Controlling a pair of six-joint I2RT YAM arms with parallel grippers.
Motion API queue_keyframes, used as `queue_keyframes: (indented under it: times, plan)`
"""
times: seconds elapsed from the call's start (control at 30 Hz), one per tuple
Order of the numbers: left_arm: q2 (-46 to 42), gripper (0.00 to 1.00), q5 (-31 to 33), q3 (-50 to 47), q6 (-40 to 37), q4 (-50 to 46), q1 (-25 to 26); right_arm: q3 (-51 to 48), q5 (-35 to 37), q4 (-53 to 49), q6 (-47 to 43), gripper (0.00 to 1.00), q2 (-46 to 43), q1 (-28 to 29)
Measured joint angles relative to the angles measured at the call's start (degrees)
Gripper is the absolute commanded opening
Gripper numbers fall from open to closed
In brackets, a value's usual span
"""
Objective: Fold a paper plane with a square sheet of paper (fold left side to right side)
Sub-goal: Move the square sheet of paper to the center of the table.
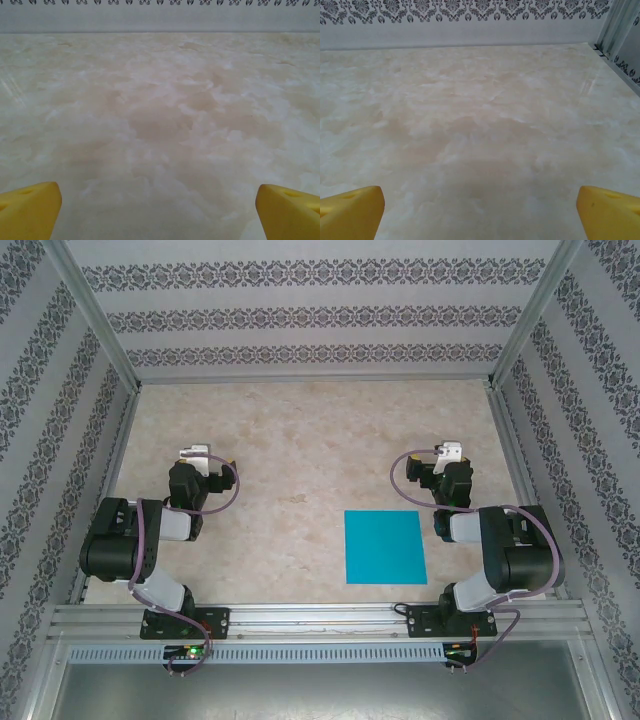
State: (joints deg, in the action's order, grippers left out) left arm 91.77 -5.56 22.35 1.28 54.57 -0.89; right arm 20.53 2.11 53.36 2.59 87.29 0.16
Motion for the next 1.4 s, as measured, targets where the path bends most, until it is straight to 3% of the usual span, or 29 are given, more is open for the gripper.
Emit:
queue_keyframes:
  times: [1.1,1.23,1.4]
  plan:
    - [-1.3,0.99,-0.3,-1.4,0.0,-0.7,0.0,0.0,0.0,-0.4,0.0,0.98,-0.4,0.0]
    - [-9.4,0.99,-0.2,-1.0,0.0,-7.5,0.0,0.1,0.5,-8.2,0.5,0.98,-8.5,0.0]
    - [-22.9,0.99,-0.6,6.1,5.1,-22.6,0.0,6.5,-1.7,-28.8,5.7,0.98,-24.8,0.0]
